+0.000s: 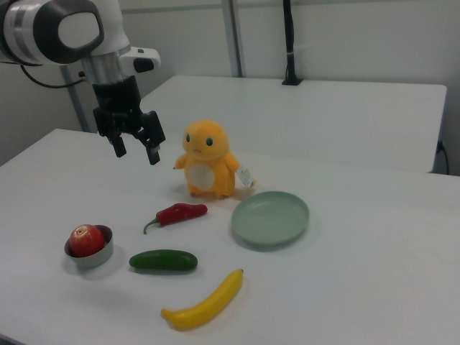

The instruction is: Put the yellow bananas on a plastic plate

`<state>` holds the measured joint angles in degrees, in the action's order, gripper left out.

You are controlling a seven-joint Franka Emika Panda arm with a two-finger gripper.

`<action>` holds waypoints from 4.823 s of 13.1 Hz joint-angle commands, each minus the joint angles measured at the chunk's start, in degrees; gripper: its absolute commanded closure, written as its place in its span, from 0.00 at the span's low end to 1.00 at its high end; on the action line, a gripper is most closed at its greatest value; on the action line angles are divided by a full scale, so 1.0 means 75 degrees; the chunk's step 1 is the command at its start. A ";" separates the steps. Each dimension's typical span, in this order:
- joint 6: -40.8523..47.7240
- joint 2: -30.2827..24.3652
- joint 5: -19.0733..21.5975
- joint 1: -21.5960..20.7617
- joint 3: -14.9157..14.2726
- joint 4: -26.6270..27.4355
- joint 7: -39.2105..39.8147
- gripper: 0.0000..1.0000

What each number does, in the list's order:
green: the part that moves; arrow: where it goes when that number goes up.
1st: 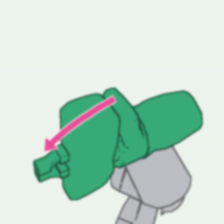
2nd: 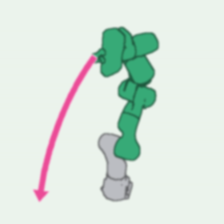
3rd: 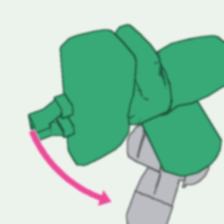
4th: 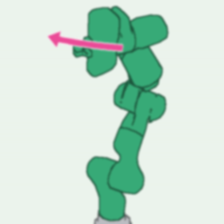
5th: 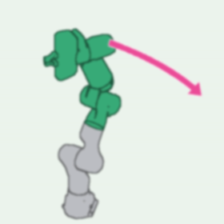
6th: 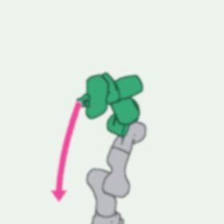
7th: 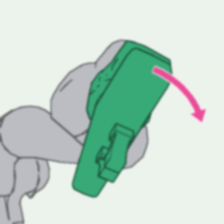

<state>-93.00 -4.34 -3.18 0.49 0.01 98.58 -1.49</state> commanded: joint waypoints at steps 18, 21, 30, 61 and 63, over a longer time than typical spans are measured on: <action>-0.1564 -0.0031 -0.0115 0.2044 -0.0060 0.1794 0.0960 0.00; -0.3098 0.0086 -0.0150 0.2173 -0.0060 0.3106 0.0972 0.00; -0.5365 0.0964 -0.0244 0.2443 -0.0071 0.4153 0.0960 0.00; -0.0748 0.0929 -0.0198 0.2080 0.0022 0.0193 0.0972 0.76; -0.0818 0.1046 -0.0115 0.1893 0.0022 -0.0030 0.0960 0.76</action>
<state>-100.11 1.83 -4.92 16.25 0.37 101.29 5.16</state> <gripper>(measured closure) 0.670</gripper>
